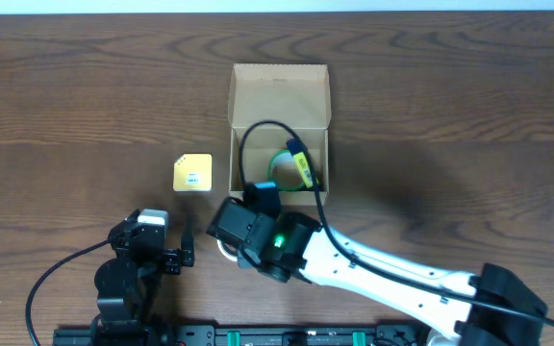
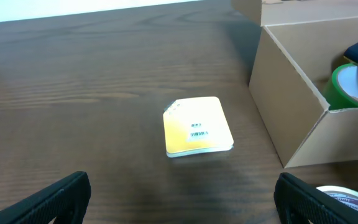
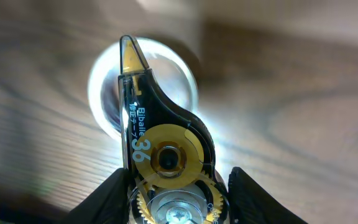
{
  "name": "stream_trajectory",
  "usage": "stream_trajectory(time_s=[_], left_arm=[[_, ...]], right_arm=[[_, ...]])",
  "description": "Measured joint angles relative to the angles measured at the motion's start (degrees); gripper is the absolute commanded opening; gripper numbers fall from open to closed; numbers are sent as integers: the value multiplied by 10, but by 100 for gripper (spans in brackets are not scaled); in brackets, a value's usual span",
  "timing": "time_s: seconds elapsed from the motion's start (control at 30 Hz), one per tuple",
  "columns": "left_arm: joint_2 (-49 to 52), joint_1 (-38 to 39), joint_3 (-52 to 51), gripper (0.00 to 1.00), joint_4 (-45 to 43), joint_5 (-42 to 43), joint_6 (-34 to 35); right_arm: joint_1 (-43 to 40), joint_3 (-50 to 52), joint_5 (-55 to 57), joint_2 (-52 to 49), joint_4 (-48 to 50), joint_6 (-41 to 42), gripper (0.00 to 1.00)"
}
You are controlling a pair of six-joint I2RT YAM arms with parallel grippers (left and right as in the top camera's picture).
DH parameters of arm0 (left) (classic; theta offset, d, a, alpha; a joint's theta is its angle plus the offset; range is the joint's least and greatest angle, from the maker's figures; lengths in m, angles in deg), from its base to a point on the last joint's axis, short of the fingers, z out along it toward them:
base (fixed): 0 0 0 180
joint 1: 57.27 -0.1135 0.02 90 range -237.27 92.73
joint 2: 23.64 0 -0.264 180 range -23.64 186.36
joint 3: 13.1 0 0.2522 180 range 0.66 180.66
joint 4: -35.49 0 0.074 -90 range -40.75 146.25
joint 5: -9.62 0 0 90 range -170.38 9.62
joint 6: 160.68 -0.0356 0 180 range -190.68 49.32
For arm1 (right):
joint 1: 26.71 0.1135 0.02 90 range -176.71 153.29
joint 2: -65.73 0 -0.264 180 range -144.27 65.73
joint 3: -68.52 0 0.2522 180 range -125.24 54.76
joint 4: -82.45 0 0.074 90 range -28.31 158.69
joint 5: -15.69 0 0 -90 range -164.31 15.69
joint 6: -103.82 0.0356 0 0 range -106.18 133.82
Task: Pack container
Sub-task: 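Place the correction tape dispenser into the box and release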
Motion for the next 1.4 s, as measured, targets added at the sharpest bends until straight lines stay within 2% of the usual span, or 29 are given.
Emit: stream_trajectory(time_s=[0.23, 0.53, 0.83, 1.07, 1.2, 1.27, 1.37, 1.4], left_arm=[[0, 0, 0, 95, 0, 0, 0], [0, 0, 0, 95, 0, 0, 0], [0, 0, 0, 95, 0, 0, 0], [0, 0, 0, 95, 0, 0, 0], [0, 0, 0, 95, 0, 0, 0], [0, 0, 0, 95, 0, 0, 0], [0, 0, 0, 95, 0, 0, 0], [0, 0, 0, 95, 0, 0, 0]], right_arm=[[-32, -66, 61, 6, 53, -106, 10], [-175, -67, 59, 4, 140, -235, 11], [-203, -68, -7, -100, 163, -263, 9], [-203, -69, -28, -129, 166, -263, 7], [-198, -69, -37, -161, 164, -263, 16], [-196, -69, -37, -161, 164, -264, 29], [-196, -69, -36, -161, 164, -269, 33], [-196, -69, -36, -161, 163, -271, 37]])
